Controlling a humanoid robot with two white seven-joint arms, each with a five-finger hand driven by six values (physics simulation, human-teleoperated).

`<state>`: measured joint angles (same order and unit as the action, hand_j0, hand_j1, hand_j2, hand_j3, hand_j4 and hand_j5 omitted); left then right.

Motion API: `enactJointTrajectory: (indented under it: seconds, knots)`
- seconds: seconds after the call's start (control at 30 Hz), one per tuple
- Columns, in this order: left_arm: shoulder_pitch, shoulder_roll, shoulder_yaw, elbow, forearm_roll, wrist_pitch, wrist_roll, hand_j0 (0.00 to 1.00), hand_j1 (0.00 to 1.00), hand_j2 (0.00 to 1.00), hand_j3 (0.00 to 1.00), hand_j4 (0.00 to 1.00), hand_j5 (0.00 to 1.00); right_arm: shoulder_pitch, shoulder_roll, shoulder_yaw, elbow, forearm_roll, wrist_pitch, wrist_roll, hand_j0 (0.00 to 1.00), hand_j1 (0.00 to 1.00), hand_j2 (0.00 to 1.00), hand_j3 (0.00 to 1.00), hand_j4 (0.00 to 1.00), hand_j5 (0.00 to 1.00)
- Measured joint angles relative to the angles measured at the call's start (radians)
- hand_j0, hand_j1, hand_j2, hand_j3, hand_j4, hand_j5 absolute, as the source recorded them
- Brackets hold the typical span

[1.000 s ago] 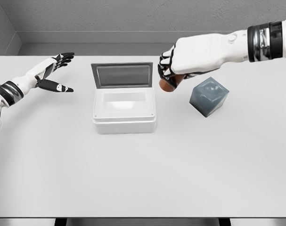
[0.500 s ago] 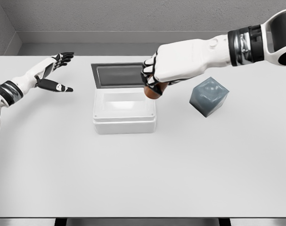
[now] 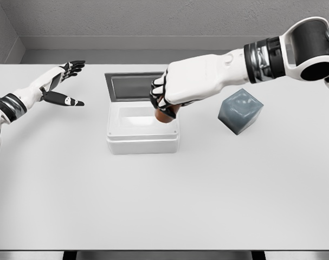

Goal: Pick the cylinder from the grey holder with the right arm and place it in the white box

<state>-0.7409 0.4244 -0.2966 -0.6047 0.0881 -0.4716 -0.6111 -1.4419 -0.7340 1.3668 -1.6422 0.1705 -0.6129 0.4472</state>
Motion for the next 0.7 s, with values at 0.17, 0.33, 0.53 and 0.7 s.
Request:
enactJointTrajectory:
  seconds: [0.17,0.33,0.53,0.7]
  knots:
    - [0.000,-0.002,0.001,-0.004,0.001,0.000,0.000,1.00,1.00,1.00,1.00,1.00,1.00,0.000,-0.003,-0.010,0.015,0.003,0.000,0.013,0.34,0.34,0.34,0.34,0.34,0.34]
    - [0.003,-0.002,0.002,-0.008,0.001,0.000,0.000,1.00,1.00,1.00,1.00,1.00,1.00,0.012,0.018,-0.014,0.023,0.019,0.000,0.022,0.34,0.34,0.34,0.34,0.34,0.34]
    - [0.003,-0.003,0.002,-0.009,0.002,-0.001,0.000,1.00,1.00,1.00,1.00,1.00,1.00,0.028,0.042,-0.017,0.043,0.046,0.000,0.026,0.34,0.34,0.34,0.34,0.34,0.34]
    - [0.003,-0.003,0.003,-0.009,0.001,-0.001,0.000,1.00,1.00,1.00,1.00,1.00,1.00,0.031,0.051,-0.022,0.059,0.051,0.000,0.026,0.34,0.34,0.34,0.34,0.34,0.34]
